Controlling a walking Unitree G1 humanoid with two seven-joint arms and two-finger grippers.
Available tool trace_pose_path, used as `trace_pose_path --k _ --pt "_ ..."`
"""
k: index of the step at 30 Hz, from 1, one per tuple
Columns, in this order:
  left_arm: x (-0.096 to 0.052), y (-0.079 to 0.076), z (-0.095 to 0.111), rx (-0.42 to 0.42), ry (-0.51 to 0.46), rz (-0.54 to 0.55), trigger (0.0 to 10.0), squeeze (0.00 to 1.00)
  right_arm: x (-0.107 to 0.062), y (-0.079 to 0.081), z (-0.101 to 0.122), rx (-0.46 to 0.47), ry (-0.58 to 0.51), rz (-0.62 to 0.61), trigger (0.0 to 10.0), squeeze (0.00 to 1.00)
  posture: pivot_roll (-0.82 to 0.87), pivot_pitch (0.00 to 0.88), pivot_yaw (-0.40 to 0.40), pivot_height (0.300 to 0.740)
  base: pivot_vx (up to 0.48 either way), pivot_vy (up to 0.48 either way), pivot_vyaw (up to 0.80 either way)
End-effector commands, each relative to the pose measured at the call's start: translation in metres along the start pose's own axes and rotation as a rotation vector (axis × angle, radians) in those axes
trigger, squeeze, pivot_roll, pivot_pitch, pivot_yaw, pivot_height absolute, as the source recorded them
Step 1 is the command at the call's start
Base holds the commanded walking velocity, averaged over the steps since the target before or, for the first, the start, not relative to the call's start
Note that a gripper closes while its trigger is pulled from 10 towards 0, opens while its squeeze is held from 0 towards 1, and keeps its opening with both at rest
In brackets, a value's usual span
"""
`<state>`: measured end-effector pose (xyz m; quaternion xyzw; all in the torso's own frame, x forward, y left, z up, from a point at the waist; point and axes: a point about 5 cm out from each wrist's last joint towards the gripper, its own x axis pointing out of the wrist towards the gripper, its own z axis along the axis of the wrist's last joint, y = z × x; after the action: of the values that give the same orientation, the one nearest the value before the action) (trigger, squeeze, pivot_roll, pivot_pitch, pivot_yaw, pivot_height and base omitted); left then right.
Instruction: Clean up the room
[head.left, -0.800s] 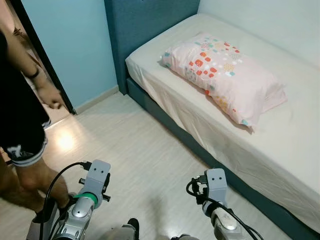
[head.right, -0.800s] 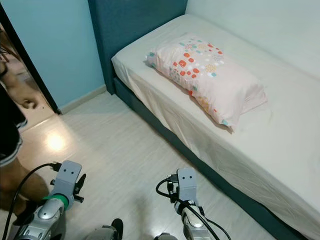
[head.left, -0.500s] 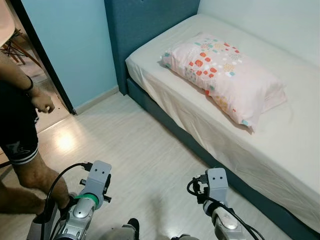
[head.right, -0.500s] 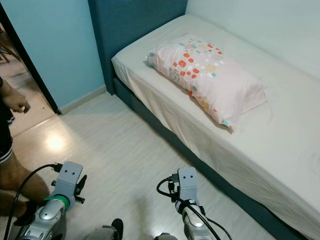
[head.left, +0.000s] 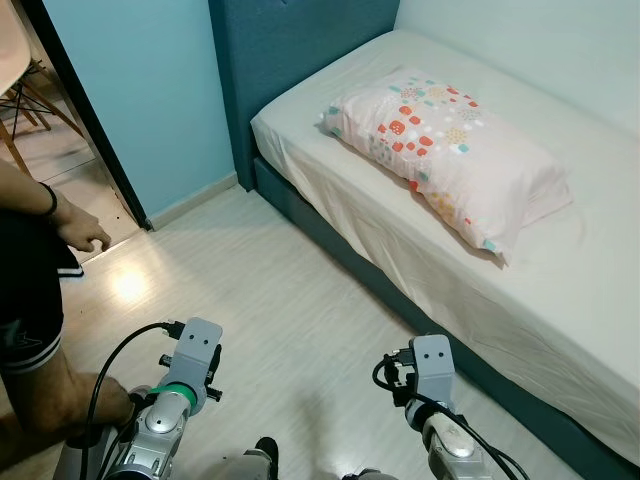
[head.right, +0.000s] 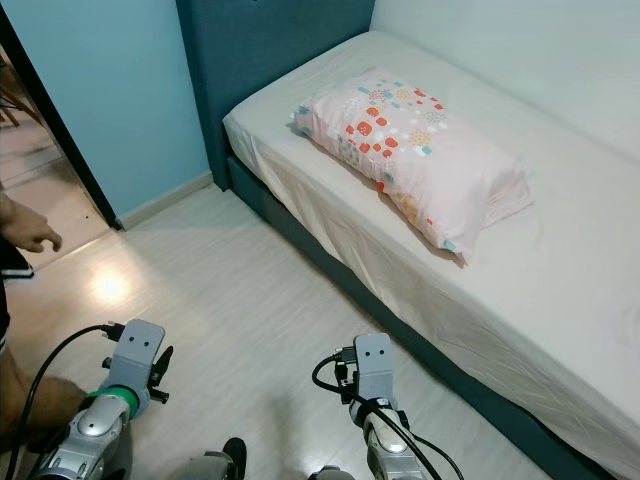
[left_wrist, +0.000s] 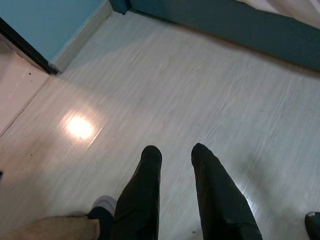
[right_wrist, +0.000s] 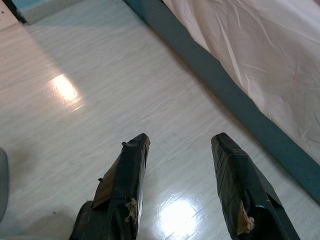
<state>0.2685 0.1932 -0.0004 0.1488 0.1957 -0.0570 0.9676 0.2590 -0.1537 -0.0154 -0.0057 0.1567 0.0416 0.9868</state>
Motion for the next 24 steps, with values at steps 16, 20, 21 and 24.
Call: trace_pose_path --k 16,20,21,24 --pt "-0.0004 -0.0007 -0.0050 0.001 0.019 -0.003 10.0 0.00 -0.0064 -0.0031 -0.0106 -0.004 0.038 -0.007 10.0 0.00 0.04 0.082 0.014 0.739 0.000 0.000 0.00" --pt "-0.0008 -0.0044 -0.0058 -0.001 0.020 -0.011 10.0 0.00 -0.0082 -0.0051 -0.0128 -0.006 0.044 -0.012 10.0 0.00 0.04 0.081 0.019 0.739 0.000 0.000 0.00" --pt "-0.0009 -0.0065 -0.0062 -0.001 0.020 -0.018 10.0 0.00 -0.0085 -0.0061 -0.0131 -0.005 0.045 -0.018 10.0 0.00 0.03 0.082 0.021 0.739 0.000 0.000 0.00" --pt "-0.0001 -0.0088 -0.0049 -0.001 0.019 -0.028 10.0 0.00 -0.0080 -0.0060 -0.0121 0.001 0.039 -0.025 10.0 0.00 0.03 0.097 0.017 0.739 0.000 0.000 0.00"
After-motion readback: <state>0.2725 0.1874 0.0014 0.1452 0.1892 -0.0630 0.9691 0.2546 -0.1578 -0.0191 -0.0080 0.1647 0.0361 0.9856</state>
